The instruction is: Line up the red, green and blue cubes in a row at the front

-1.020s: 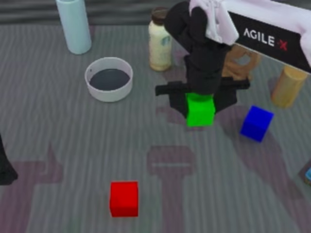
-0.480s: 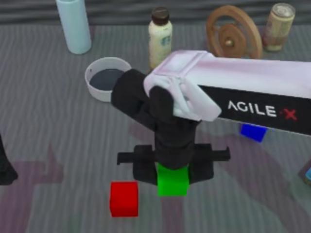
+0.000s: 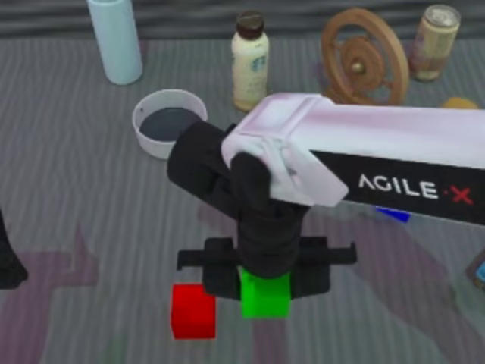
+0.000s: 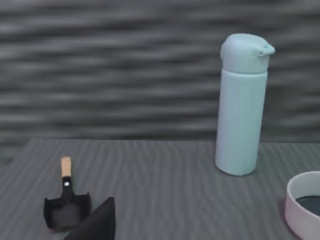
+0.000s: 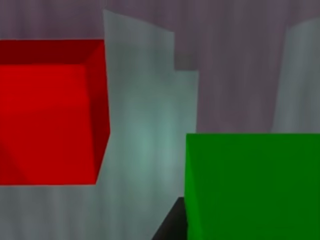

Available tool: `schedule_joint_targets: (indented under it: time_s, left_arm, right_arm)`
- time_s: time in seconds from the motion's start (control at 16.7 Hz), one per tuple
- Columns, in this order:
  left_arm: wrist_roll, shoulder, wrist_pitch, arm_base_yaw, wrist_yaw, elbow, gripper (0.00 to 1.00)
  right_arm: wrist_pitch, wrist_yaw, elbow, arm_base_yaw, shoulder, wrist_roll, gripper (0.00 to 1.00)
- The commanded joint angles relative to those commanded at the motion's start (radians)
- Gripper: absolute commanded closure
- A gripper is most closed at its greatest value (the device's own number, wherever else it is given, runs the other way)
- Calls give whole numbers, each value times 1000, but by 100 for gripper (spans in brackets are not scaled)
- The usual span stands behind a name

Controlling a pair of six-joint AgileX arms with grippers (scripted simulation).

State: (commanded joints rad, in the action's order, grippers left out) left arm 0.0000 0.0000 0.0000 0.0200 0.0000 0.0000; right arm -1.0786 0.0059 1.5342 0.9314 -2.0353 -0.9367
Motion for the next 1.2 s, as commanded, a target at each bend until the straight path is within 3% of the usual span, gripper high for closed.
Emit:
schedule_joint_targets:
  time_s: [0.36, 0.66, 1.2]
  left_arm:
    - [0, 0, 0, 0, 0, 0, 0]
    - [0, 0, 0, 0, 0, 0, 0]
    - [0, 0, 0, 0, 0, 0, 0]
  right_arm:
    - [207, 1, -122, 2, -75, -2, 100]
    - [230, 1, -138, 4, -86, -3, 100]
    - [230, 1, -138, 4, -86, -3, 32]
